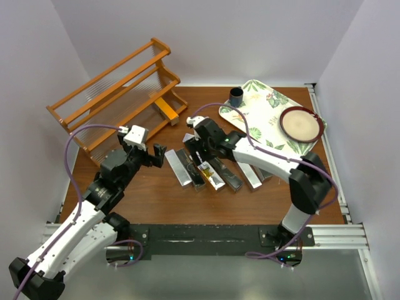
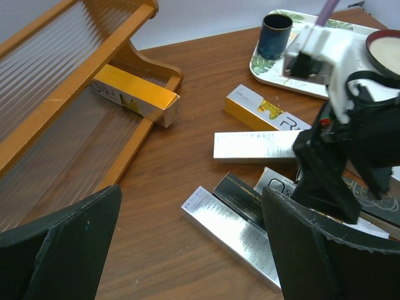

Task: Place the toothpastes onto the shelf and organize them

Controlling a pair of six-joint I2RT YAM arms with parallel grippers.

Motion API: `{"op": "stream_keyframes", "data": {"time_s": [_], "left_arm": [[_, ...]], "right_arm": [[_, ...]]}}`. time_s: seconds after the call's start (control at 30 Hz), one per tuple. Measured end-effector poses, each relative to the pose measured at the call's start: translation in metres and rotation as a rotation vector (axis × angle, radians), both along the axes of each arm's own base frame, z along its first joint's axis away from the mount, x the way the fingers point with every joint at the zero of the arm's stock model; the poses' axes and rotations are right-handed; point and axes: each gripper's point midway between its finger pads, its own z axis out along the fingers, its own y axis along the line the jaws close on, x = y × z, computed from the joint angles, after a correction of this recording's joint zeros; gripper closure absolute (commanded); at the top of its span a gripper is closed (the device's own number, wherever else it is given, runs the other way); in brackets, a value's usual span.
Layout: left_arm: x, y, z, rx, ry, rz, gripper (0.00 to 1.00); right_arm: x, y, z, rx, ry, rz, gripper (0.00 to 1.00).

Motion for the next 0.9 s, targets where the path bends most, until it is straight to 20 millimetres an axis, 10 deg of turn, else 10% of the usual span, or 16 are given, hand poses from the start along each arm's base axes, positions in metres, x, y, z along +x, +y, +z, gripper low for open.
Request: {"op": "stream_keyframes", "data": {"time_s": [0.43, 0.9], "left_arm": [[0.003, 0.007, -0.001, 0.001, 0.002, 0.028, 0.0], [0.004, 0.006, -0.002, 0.0, 0.008, 0.014, 0.0]], "right_arm": [[0.032, 0.006, -0.05, -0.187, 0.009, -0.011, 0.35], [0.015, 0.017, -0.077, -0.265, 0.076, 0.066, 0.33]]}}
